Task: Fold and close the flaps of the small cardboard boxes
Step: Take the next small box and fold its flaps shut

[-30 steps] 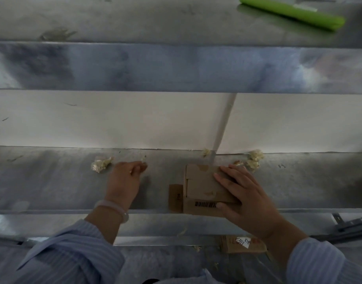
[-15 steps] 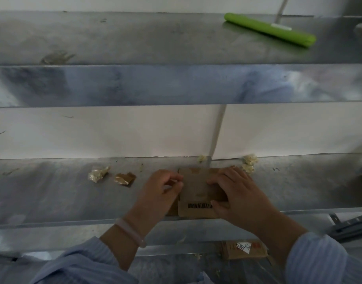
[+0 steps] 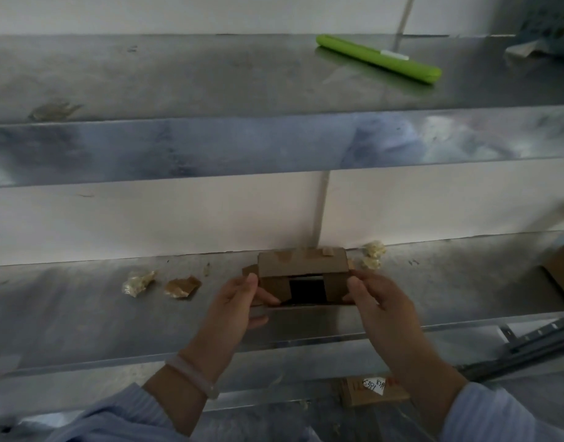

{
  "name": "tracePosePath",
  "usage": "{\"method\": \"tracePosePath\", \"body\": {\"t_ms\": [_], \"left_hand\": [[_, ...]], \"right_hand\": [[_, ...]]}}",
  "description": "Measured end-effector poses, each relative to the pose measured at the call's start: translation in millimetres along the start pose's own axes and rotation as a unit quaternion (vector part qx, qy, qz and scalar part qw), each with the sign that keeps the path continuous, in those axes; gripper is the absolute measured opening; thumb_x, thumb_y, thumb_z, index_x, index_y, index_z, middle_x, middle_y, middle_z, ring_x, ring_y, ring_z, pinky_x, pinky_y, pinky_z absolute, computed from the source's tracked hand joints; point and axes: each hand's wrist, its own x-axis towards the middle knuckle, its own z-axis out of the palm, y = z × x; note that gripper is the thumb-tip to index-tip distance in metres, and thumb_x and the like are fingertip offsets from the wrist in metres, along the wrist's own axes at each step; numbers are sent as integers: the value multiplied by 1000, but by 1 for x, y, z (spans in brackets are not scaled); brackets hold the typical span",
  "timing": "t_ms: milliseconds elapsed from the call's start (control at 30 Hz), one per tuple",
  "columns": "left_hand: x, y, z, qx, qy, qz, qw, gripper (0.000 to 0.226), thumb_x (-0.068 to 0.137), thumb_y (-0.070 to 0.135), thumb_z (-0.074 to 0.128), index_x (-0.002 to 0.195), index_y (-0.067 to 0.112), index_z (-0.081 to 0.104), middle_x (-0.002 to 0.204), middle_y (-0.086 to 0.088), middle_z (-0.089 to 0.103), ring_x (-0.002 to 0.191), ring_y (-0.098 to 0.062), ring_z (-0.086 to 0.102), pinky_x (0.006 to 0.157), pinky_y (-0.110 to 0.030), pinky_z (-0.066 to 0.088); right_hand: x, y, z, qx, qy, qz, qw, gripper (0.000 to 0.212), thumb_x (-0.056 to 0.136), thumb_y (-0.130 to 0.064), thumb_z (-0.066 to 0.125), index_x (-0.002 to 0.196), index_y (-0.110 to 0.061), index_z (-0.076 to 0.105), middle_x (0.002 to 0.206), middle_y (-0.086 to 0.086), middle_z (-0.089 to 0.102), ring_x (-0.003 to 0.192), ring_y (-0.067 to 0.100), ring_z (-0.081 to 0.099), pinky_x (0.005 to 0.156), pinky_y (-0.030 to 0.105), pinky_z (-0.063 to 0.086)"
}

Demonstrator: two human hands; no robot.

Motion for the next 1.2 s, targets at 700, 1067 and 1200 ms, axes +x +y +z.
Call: {"method": "tracePosePath", "body": {"t_ms": [700, 1067, 1200], "left_hand": [[46, 23, 33, 444, 40, 148, 883, 74, 69, 35, 76, 124, 18, 29, 120, -5, 33, 94, -24, 54, 75, -33, 51], [-6, -18, -52, 457, -79, 339, 818, 73, 78, 14, 41, 146, 37, 28, 153, 22, 18, 137, -1, 23, 111, -23, 23], [-6, -57, -61, 519, -140, 309, 785, 70, 78, 21, 36, 143, 45, 27, 154, 22, 21, 136, -11, 30, 111, -37, 33]], "right_hand": [[51, -36, 18, -261, -106, -6, 960, 63, 75, -35, 68, 125, -25, 30, 115, 4, 47, 100, 29, 56, 82, 39, 52], [13, 14, 11, 139, -112, 37, 983, 52, 87, 13, 47, 112, -32, 58, 111, -5, 62, 98, 9, 62, 74, 21, 57], [4, 37, 17, 229, -102, 160, 955, 36, 96, 0, 36, 101, -16, 68, 104, 11, 70, 95, 24, 67, 86, 47, 56]]}}
